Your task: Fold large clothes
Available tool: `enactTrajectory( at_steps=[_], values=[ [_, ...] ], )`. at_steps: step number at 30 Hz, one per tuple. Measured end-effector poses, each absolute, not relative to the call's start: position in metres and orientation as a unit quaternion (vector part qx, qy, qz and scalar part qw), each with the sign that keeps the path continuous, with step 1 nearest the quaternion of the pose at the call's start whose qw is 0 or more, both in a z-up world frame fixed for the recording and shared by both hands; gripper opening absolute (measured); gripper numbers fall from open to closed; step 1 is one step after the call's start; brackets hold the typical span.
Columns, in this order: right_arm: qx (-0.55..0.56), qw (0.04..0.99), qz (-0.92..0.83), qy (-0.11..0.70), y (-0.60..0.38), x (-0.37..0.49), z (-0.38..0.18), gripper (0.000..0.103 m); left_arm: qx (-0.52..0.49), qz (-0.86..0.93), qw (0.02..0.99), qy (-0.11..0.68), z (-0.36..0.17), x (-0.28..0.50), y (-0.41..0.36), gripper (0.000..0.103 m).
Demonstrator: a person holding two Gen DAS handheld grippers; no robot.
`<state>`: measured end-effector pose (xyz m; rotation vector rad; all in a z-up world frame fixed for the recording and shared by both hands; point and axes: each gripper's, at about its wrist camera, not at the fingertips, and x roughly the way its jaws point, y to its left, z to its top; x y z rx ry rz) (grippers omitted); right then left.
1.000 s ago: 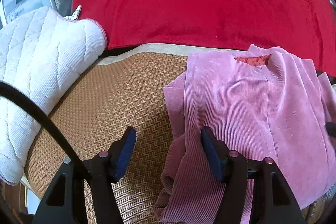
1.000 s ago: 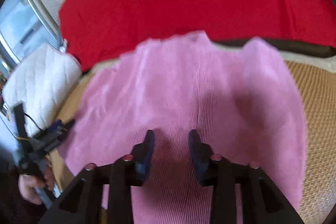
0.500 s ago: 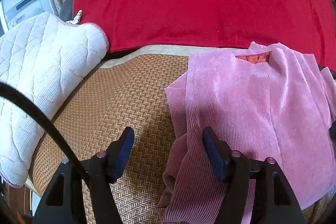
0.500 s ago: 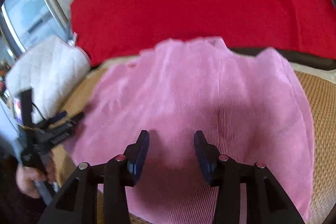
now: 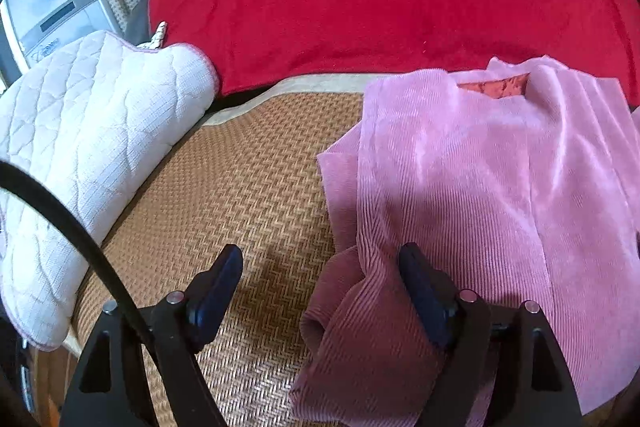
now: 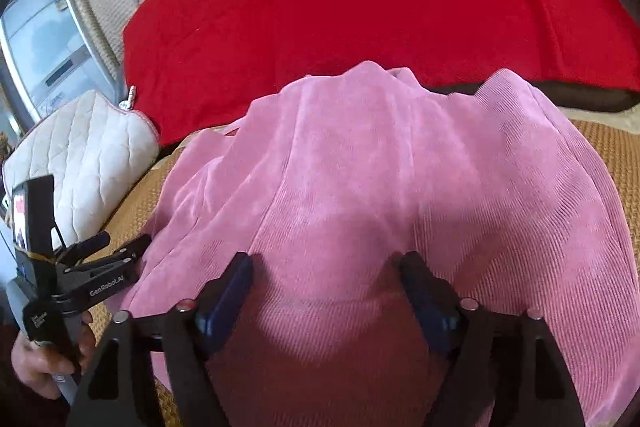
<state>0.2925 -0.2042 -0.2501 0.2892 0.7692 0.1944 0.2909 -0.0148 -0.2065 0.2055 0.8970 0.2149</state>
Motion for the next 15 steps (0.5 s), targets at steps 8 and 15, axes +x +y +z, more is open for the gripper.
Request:
enactTrajectory(
  at_steps=[8,15],
  values=[
    [0.217,0.893,0.139,0.37,-0.218,0.298,-0.25,0.099,0.101,0.05,0.894,0.434,-0.195,0.279,-0.004,0.085],
    [0.214,0.894,0.134,0.371,-0.225,0.297,-0.232,0.097,-0.011,0.057,0.903,0.425,-0.169,0.246,0.044,0.085]
  ],
)
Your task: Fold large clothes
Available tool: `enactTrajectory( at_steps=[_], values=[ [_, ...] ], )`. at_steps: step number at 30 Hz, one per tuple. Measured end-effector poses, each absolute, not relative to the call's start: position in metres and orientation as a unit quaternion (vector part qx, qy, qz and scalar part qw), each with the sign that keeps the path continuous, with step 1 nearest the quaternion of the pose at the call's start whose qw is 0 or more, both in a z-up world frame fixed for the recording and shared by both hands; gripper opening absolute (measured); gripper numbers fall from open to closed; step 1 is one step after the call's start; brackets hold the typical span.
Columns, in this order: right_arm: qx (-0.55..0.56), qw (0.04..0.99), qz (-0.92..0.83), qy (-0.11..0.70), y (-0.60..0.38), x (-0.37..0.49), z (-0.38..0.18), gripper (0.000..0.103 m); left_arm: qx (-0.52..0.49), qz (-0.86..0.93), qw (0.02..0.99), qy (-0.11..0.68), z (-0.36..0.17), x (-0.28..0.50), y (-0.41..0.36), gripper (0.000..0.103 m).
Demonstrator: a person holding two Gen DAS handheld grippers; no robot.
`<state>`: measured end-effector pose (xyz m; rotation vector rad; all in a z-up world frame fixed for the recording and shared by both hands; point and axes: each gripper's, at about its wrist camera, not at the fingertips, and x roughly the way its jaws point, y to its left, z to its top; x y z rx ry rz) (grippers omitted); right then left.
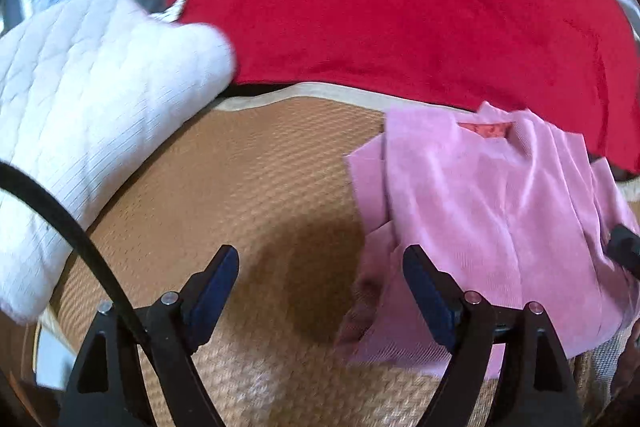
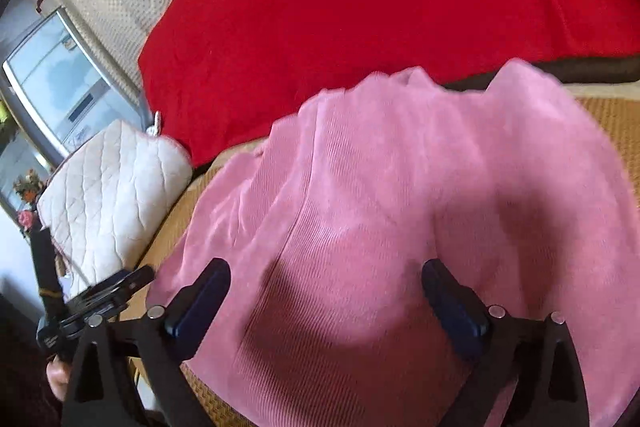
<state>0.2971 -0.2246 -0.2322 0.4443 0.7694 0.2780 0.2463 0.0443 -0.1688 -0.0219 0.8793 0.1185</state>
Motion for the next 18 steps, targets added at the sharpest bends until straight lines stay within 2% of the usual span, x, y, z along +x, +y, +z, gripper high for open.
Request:
enactTrajectory(
  at_steps=[2,4,5,6,7,15,18],
  values=[
    [0.171,0.91,0.109,0.361,-0.22,0.293,-0.221,0.094,-0.039,0.049,0.896,0.44,-0.174,0.234,0.049,0.084],
    [0.121,0.922,0.091,0.357,-0.211,0.289,-0.215,0.066,-0.075,0.035,0.891,0.446,-0.179,0.224,0.05,0.085],
    [0.106,0.921,0.089,0.365,-0.208,0.29,-0.215,0.058,-0.092,0.031,0.89,0.446,-0.181,0.219,0.05,0.085],
    [0.103,0.915,0.091,0.379,-0.206,0.292,-0.219,0.037,-0.107,0.029,0.888,0.446,-0.184,0.215,0.049,0.085],
    [0.103,0.91,0.091,0.391,-0.206,0.295,-0.224,0.034,-0.123,0.026,0.884,0.45,-0.188,0.212,0.047,0.084],
    [0.108,0.897,0.096,0.418,-0.205,0.302,-0.243,0.034,-0.242,-0.011,0.846,0.475,-0.215,0.221,0.042,0.084],
    [0.123,0.891,0.105,0.425,-0.211,0.303,-0.247,0.034,-0.311,-0.01,0.837,0.451,-0.221,0.222,0.051,0.081]
  ],
)
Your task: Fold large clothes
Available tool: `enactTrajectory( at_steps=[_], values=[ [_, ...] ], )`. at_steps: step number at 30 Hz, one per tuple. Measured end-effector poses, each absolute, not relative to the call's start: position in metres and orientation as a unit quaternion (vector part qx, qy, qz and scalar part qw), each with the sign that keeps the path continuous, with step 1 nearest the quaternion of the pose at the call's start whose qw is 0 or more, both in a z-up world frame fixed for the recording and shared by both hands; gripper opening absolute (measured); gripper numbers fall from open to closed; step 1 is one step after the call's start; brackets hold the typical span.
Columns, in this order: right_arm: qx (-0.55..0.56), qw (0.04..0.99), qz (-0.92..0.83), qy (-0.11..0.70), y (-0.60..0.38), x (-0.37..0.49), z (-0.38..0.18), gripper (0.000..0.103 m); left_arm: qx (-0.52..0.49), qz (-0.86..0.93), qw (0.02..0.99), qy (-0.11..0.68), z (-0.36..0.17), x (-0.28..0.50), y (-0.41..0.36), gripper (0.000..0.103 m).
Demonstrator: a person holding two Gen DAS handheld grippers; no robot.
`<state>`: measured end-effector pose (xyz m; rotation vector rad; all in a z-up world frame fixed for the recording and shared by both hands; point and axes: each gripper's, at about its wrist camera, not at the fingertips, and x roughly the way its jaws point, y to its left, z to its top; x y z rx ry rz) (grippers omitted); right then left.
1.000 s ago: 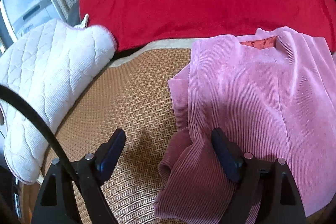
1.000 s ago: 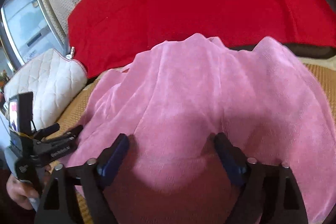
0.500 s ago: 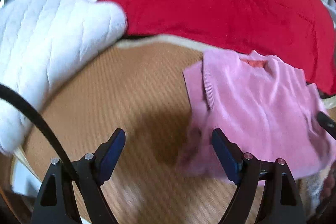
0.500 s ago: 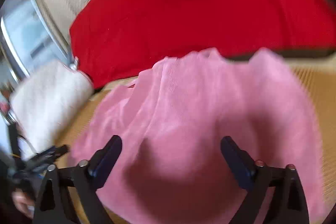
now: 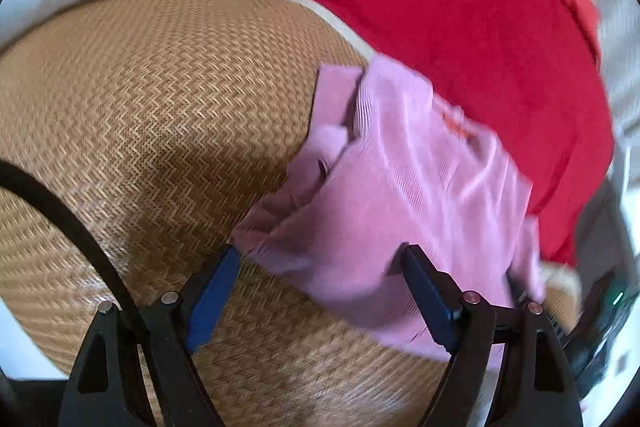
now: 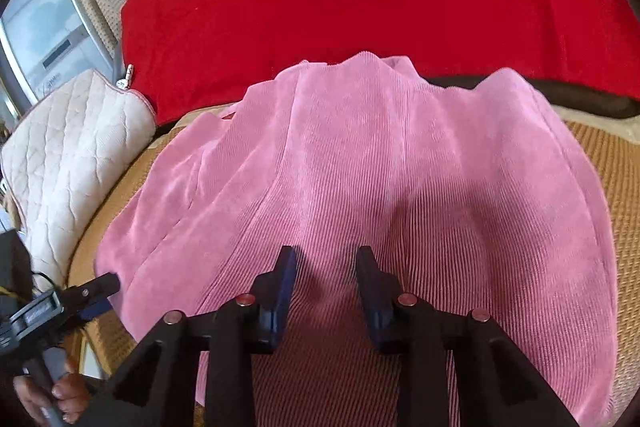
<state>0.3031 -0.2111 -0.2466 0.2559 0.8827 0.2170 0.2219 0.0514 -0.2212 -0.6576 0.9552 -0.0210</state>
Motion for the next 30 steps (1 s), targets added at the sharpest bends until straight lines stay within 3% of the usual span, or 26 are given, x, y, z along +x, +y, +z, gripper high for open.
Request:
enactTrajectory(
  at_steps=[5,9,10,11,13,16,19,20,25,30],
  values=[
    [0.129,0.885,0.114,0.432,-0.213,0.306,-0.251,0.034,-0.344,-0.012,0.833,0.433,-0.223,0.235,0.047,0.052],
    [0.129,0.883,0.121,0.436,-0.213,0.308,-0.252,0.034,-0.308,-0.008,0.863,0.401,-0.21,0.238,0.032,0.051],
    [0.134,0.881,0.123,0.437,-0.215,0.308,-0.253,0.034,-0.298,-0.007,0.868,0.397,-0.208,0.24,0.027,0.054],
    [0.139,0.879,0.127,0.438,-0.216,0.309,-0.254,0.034,-0.297,-0.007,0.868,0.398,-0.209,0.245,0.025,0.07],
    [0.143,0.877,0.132,0.44,-0.217,0.31,-0.255,0.034,-0.317,-0.016,0.855,0.411,-0.215,0.255,0.023,0.088],
    [0.144,0.876,0.137,0.44,-0.218,0.31,-0.255,0.034,-0.35,-0.008,0.839,0.416,-0.228,0.267,0.031,0.087],
    [0.15,0.874,0.141,0.44,-0.219,0.31,-0.256,0.035,-0.355,0.0,0.838,0.415,-0.228,0.272,0.034,0.05],
    [0.15,0.874,0.143,0.44,-0.219,0.31,-0.256,0.035,-0.356,-0.006,0.84,0.41,-0.227,0.275,0.034,0.043],
    [0.171,0.866,0.156,0.442,-0.226,0.311,-0.259,0.035,-0.312,-0.024,0.871,0.378,-0.199,0.275,0.022,0.033],
    [0.221,0.848,0.17,0.451,-0.239,0.314,-0.264,0.035,-0.168,-0.085,0.928,0.322,-0.138,0.272,-0.031,0.03]
  ],
)
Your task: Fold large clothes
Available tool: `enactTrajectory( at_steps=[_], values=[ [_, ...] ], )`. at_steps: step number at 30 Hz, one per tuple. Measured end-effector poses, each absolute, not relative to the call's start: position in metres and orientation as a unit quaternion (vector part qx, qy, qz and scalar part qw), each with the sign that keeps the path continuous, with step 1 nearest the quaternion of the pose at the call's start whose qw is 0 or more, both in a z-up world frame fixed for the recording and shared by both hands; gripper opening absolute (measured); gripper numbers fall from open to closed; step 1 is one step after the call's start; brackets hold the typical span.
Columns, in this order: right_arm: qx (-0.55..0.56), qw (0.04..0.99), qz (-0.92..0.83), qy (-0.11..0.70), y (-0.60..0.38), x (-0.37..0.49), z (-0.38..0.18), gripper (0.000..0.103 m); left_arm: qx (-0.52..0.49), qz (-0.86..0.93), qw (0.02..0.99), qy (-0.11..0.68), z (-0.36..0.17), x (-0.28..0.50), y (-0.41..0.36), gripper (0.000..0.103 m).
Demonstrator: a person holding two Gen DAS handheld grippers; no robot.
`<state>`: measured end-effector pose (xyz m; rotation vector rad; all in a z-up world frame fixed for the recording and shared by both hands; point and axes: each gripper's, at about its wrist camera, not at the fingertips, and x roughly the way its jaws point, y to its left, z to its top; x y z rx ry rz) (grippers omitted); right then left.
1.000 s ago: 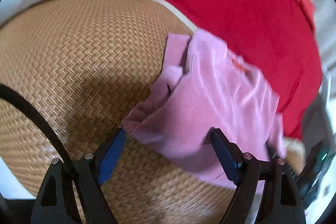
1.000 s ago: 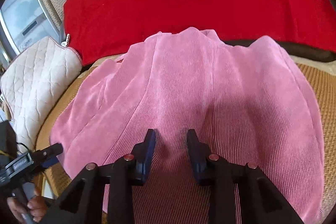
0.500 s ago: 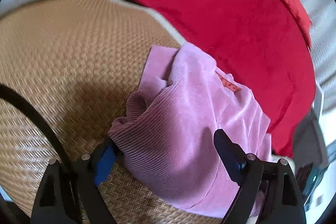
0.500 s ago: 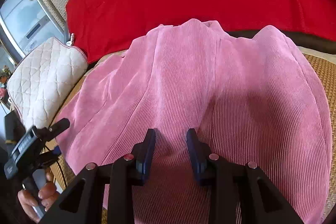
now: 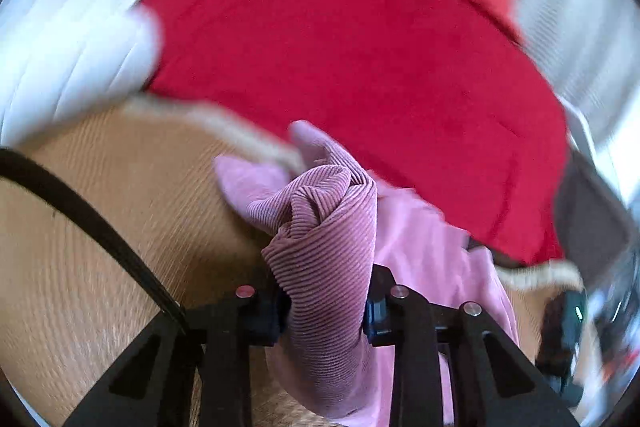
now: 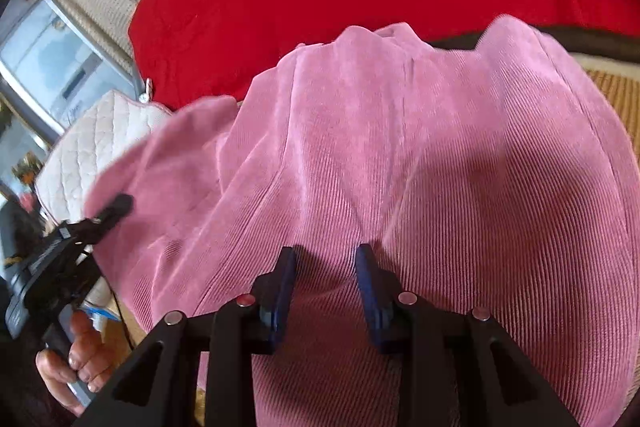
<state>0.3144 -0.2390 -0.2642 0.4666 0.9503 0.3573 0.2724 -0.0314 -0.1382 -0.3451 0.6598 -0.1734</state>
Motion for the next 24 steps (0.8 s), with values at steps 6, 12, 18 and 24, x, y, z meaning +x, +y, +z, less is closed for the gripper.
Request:
enactTrajectory(
  at_steps=[6,12,18,24],
  values=[
    [0.305,0.81,0.193,0.461,-0.264,0.32,-0.273,0.034,-0.023,-0.181,0.939,0.292,-0.111,0.256,-0.108,0.03],
    [0.46,0.75,0.215,0.424,-0.317,0.316,-0.276,0.066,-0.007,-0.222,0.914,0.341,-0.165,0.266,-0.126,0.03],
    [0.389,0.801,0.228,0.395,-0.307,0.312,-0.238,0.087,-0.005,-0.234,0.916,0.325,-0.165,0.264,-0.123,0.03],
    [0.294,0.826,0.24,0.417,-0.263,0.341,-0.212,0.089,-0.008,-0.247,0.914,0.321,-0.163,0.247,-0.111,0.031]
  ],
)
